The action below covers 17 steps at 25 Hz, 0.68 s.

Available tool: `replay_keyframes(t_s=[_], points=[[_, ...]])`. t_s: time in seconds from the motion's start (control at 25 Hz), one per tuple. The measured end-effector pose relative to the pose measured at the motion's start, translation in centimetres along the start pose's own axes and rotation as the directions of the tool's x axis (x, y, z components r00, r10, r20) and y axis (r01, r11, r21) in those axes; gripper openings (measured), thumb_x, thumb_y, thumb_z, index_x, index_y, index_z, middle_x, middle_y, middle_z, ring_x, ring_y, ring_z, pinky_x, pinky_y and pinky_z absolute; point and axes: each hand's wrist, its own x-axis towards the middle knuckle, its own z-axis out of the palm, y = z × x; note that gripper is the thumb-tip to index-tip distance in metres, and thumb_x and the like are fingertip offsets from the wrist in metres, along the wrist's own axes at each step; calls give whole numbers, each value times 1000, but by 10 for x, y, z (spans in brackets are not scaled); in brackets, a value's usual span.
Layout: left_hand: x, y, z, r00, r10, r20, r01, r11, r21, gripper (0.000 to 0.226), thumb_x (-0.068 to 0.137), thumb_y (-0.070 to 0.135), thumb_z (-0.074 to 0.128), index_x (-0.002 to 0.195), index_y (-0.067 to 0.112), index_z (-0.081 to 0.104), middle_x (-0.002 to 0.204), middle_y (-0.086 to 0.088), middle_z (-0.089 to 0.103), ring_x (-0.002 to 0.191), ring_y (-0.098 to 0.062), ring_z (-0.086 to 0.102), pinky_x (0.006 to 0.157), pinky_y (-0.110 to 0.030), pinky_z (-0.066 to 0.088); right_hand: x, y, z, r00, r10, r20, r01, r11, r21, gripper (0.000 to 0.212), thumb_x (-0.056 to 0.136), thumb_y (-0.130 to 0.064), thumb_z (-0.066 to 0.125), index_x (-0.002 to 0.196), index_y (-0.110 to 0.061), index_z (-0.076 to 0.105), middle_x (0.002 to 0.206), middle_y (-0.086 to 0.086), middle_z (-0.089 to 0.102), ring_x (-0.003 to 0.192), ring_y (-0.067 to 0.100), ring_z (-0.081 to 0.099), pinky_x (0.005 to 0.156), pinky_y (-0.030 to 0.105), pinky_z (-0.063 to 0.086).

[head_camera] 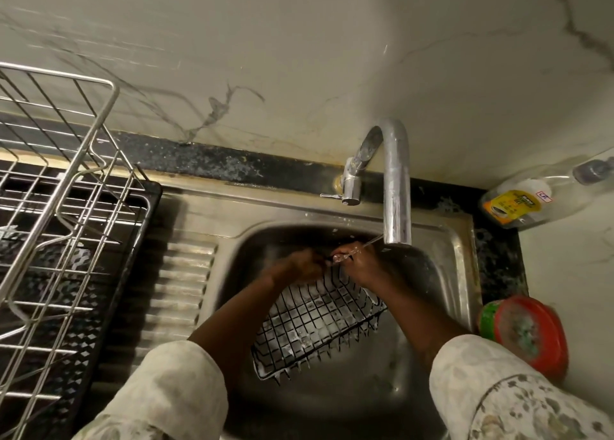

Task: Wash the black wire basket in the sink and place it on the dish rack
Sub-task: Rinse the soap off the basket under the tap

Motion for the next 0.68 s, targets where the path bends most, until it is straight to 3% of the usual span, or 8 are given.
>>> replay_keyframes(t_s=[0.08,0.2,0.36,0.44,0.56,0.68], points=[[1,8,7,999,-10,36,4,984,180,22,106,17,50,123,15,64,87,4,58,76,-11,58,59,-19,45,-2,-3,5,1000,-16,-5,16,999,-31,15,94,-31,61,99,-37,74,103,-11,71,98,8,65,87,30,54],[-7,4,10,993,-22,113,0,980,197,25,107,17,48,126,10,63,98,-6,67,84,-20,68,68,-28,57,-13,-8,7,1000,-17,-2,17,997,-74,15,95,-36,60,105,-31,72,103,-14,66,98,6,62,83,26,50],[-18,-3,19,996,26,-91,5,946,325,28,107,22,45,120,7,66,114,-14,72,96,-27,70,77,-30,51,-24,-19,5,995,-67,-75,53,983,-174,16,97,-37,62,86,-27,69,84,-10,66,82,7,66,66,18,45],[-23,-4,17,996,28,-87,-2,959,284,27,106,17,46,118,5,66,112,-15,73,88,-27,71,67,-26,50,-29,-32,7,994,-102,-33,92,971,-223,18,99,-30,58,86,-24,70,84,-5,69,80,9,66,69,23,50],[-37,-1,8,999,-1,-42,9,980,198,26,104,9,47,120,1,66,112,-16,72,90,-28,72,67,-23,48,-30,-43,16,986,-147,81,159,973,-170,19,99,-12,56,89,-22,69,91,0,68,87,15,64,80,30,51],[-40,0,10,998,-65,27,58,976,209,21,106,10,45,114,0,62,83,-15,70,57,-19,71,49,-24,55,-29,-41,12,974,-179,142,192,978,-82,21,100,-18,53,93,-16,72,92,2,71,87,15,66,81,33,54]])
